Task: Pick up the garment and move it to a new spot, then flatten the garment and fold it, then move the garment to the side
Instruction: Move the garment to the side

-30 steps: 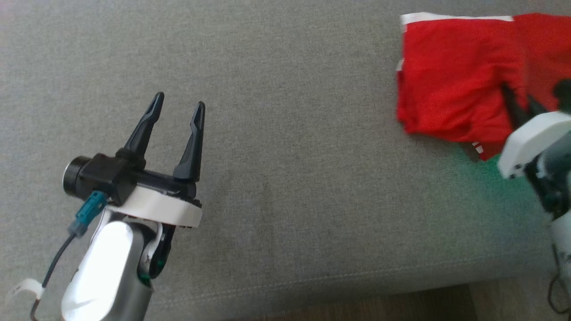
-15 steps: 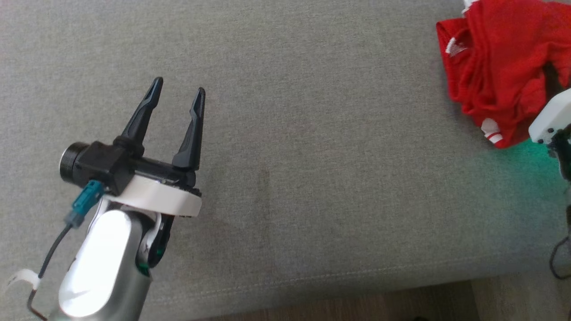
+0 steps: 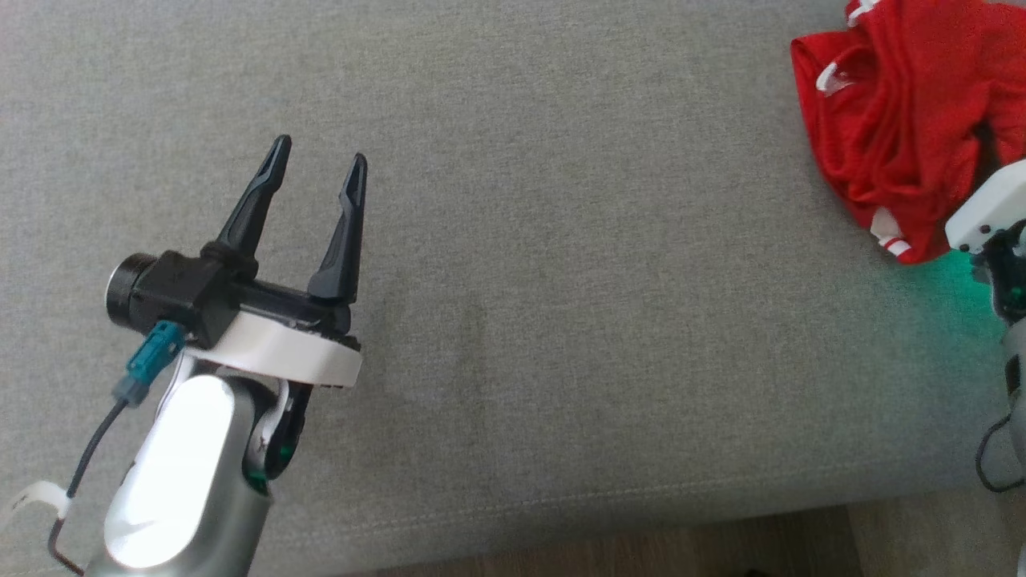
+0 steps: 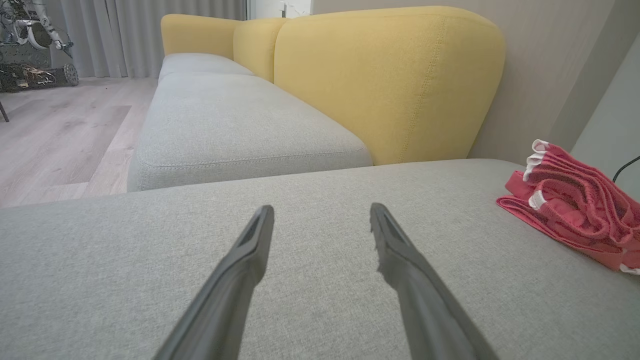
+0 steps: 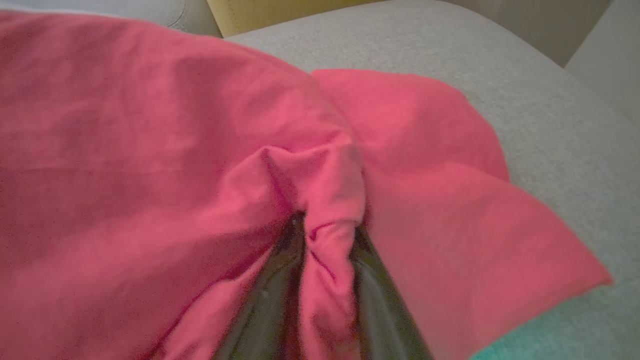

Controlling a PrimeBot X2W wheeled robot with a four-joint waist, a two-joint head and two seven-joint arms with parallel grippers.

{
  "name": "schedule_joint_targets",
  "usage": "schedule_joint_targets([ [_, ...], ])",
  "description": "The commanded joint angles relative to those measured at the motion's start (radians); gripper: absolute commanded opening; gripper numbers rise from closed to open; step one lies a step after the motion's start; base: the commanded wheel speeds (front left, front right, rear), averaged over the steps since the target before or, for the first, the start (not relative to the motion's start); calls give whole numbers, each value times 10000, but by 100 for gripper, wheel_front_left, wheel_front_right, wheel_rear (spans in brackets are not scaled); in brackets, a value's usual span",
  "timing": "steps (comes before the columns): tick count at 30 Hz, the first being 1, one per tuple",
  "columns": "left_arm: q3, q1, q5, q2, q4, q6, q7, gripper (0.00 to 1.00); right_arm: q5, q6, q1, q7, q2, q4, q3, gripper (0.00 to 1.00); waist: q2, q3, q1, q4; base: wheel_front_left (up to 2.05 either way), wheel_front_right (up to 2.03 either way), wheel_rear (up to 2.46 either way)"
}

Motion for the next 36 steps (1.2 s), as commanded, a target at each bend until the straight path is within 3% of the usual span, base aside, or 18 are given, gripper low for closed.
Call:
schedule_joint_targets([
  [1,343,-336,-91,249,-302,2,-67,100,58,-9,-200,-154,-40,-136,191,100,0,-37,0,-2,0,0,0],
  [6,352,-211,-147,254,-200,41,-81,100,66,-9,-122,-906,-34,33,483,100,0,-341,0,-29,0,0,0],
  [12,512,267,-270,269,-106,264,-98,100,-341,-9,415,-2471,220,-595,647,100,0,-878,0,-151,0,0,0],
  [18,728,777,-426,311,-100,504,-109,100,-1114,-9,1455,-3328,1263,-2061,543,100,0,-1352,0,-134,0,0,0],
  [27,1098,1511,-668,528,-138,791,-96,100,-1780,-9,3444,-2967,2341,-5163,953,100,0,-1886,0,153,0,0,0],
  [36,1204,2431,-728,716,-219,1052,-46,100,-2136,-9,5459,-1995,2659,-7805,1383,100,0,-2691,0,695,0,0,0],
])
